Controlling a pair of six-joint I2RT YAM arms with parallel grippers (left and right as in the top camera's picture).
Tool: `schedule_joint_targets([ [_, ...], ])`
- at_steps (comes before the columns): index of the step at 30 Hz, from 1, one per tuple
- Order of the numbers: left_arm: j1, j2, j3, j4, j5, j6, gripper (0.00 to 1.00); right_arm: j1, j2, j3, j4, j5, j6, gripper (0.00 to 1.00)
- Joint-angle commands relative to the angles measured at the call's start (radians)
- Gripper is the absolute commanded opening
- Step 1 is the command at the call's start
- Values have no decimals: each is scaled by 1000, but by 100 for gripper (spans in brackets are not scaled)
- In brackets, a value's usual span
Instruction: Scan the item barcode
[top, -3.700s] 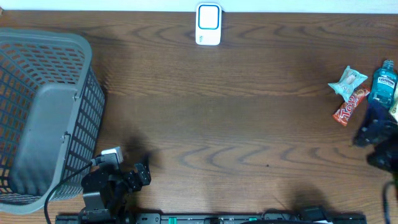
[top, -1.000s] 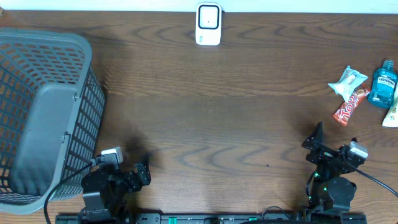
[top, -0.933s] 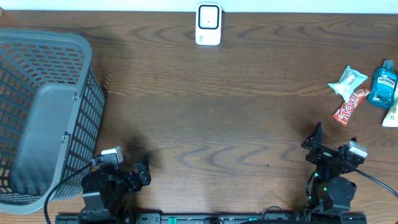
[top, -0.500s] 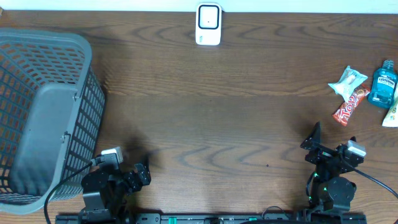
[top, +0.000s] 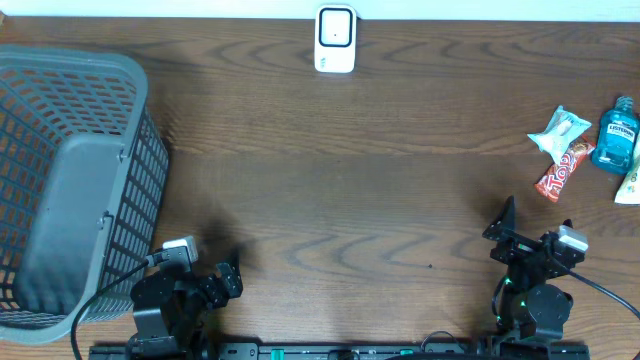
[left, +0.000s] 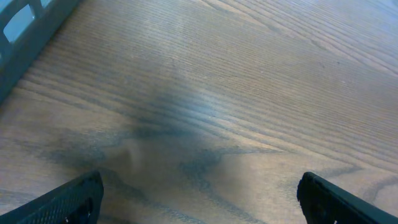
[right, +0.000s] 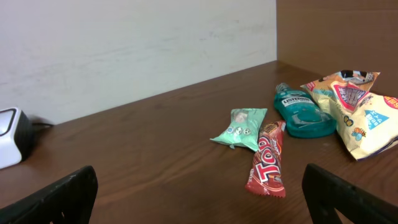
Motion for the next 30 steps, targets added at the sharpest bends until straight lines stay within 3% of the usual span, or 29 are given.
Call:
schedule_joint_targets([
  [1, 2, -2, -8, -67, -27, 19, 98, -6, -6, -3, -3, -5, -14, 99],
  [4, -2, -3, -8, -6, -47, 33, 98, -6, -6, -3, -4, -5, -14, 99],
  [14, -53, -9, -66, 642, -136, 43, 98, -6, -6, -3, -4, -5, -14, 99],
  [18, -53, -9, -133, 818, -160, 95, 98, -6, -5, -3, -4, -6, -14, 99],
  [25, -53, -9, -172, 865, -160, 266, 98, -6, -5, -3, -4, -5, -14, 99],
  [30, -56, -9, -206, 832, -167, 277, 98, -6, -5, -3, -3, -5, -14, 99],
])
